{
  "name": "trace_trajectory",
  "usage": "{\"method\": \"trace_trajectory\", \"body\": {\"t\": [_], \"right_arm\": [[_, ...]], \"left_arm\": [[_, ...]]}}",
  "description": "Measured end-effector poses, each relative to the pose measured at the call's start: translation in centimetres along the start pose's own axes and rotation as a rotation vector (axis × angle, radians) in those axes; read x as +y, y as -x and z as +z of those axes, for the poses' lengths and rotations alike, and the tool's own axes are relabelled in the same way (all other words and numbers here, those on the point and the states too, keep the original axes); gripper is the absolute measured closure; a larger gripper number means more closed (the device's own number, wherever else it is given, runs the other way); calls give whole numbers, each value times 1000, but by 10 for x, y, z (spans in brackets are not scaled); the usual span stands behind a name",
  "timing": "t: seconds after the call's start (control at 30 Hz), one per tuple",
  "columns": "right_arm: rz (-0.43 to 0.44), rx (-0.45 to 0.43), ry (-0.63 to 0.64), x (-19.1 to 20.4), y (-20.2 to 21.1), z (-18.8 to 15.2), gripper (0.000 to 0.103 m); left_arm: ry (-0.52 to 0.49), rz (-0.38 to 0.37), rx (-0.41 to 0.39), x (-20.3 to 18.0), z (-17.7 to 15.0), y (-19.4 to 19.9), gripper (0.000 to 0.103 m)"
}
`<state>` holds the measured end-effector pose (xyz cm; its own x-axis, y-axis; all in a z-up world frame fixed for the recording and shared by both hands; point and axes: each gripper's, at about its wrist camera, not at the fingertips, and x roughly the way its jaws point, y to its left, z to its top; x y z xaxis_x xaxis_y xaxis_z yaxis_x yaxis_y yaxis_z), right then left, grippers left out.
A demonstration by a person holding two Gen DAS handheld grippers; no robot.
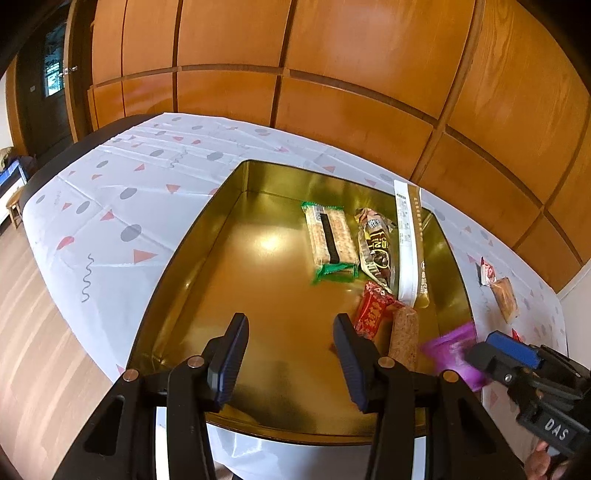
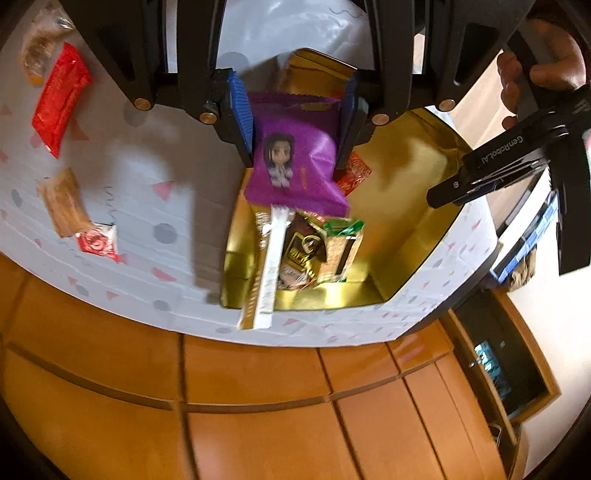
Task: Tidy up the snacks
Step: 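Carry the purple pouch into the tin and release it with the right gripper, then reach the left gripper to the red pack and grasp it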
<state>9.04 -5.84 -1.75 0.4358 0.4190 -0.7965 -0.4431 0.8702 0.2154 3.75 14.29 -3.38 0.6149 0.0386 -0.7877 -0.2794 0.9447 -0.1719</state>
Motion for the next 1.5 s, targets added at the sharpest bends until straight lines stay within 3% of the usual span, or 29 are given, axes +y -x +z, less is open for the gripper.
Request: {"method": "trace_trajectory", "body": {"t": [0.13,0.23,0.63,1.07,1.3,1.33,1.5], "right_arm": [[14,11,4,3,-2,-4,50],[8,-2,-13,-3,3,-5,48],[-152,-94,-37,-34,50,-18,16],[-413,-117,-40,-109,103,-35,10],[-574,-188,-101,-166,147,-34,5],[-599,-213,-121,-177,155,-34,0],[-710,-289,-202,-224,180,-36,0]], "left_arm": [[-10,-8,1,-5,-1,0,55],[-24,-14,2,-10,-2,1,55],[-131,-41,-36,-38,-6,14,55],[-197,-55,-32,-59,-12,18,55],[-244,-57,-36,-73,-16,21,55],[-251,-60,-36,-76,-16,21,55],[-298,-87,-25,-93,-20,23,55]]}}
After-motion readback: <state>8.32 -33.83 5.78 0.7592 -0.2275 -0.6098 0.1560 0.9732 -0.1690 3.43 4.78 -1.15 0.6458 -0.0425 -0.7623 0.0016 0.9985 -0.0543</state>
